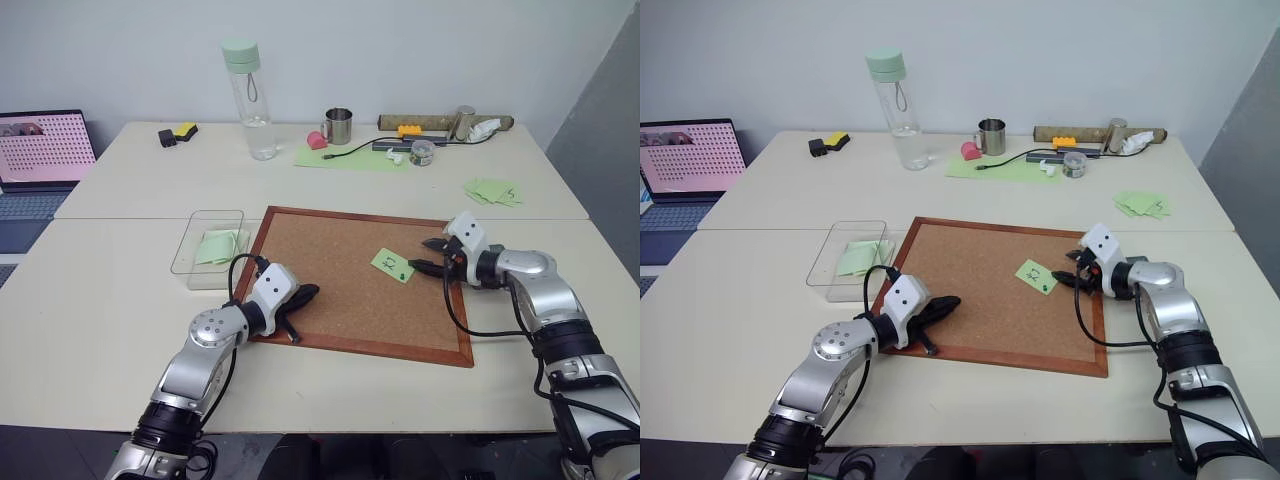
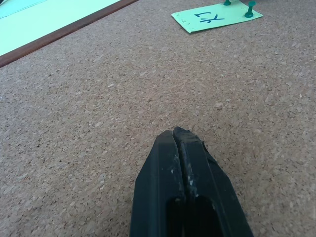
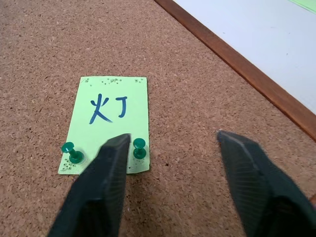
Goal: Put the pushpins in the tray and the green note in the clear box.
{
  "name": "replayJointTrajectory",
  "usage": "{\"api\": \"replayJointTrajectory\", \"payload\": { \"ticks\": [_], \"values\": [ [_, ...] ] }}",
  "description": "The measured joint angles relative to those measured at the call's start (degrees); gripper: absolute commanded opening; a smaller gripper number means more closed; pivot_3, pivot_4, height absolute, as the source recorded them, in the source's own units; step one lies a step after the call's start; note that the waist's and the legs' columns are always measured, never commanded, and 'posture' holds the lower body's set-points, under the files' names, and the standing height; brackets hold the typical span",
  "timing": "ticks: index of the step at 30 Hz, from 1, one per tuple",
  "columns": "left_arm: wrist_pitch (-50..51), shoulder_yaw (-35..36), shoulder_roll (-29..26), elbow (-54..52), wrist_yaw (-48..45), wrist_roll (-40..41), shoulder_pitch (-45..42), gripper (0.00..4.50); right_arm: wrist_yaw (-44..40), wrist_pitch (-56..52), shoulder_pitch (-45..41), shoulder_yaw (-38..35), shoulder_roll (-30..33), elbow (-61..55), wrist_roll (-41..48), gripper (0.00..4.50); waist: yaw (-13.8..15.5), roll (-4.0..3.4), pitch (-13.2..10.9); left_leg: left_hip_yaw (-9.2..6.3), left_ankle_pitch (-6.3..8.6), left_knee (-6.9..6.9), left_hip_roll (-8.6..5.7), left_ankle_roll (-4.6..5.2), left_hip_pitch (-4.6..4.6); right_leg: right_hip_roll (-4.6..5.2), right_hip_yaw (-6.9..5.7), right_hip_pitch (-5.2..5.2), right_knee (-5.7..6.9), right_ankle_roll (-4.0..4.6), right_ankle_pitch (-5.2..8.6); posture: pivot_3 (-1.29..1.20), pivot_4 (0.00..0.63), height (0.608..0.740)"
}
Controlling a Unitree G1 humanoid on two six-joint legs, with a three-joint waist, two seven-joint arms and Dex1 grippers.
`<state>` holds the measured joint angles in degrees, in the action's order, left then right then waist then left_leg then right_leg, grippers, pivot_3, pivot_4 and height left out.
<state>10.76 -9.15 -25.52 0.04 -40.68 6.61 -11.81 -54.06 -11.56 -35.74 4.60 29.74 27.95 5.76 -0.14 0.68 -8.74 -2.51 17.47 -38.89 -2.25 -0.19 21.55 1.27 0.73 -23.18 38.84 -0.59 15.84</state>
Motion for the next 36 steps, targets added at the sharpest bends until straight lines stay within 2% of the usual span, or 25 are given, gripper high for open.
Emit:
{"api": "replayJointTrajectory", "payload": {
  "ticks": [10,24,36],
  "values": [
    [0.0,0.0,0.0,0.0,0.0,0.0,0.0,0.0,-1.7,0.3,0.1,1.0,-1.1,0.2,0.1,0.04,0.0,0.0,0.0,0.01,0.0,0.0,0.0,0.0,-0.01,0.0,0.01,0.0,0.01,0.0,0.0,0.0,0.15,0.74],
    [0.0,0.1,0.0,-0.2,0.3,-0.1,0.3,0.0,-2.0,-3.8,1.0,0.4,-0.7,-3.7,1.2,0.04,-0.1,-0.02,0.0,0.0,0.0,0.0,0.0,0.0,0.01,0.0,0.01,-0.02,0.0,0.0,0.0,0.0,0.15,0.74],
    [0.0,0.0,0.0,-0.2,1.2,-0.2,0.4,0.0,-0.7,-8.8,0.8,-3.3,0.9,-12.7,5.2,0.04,0.0,-0.01,0.0,-0.01,0.0,0.01,0.0,0.01,0.0,0.0,0.0,0.0,0.0,0.0,0.0,0.0,0.15,0.74]
  ]
}}
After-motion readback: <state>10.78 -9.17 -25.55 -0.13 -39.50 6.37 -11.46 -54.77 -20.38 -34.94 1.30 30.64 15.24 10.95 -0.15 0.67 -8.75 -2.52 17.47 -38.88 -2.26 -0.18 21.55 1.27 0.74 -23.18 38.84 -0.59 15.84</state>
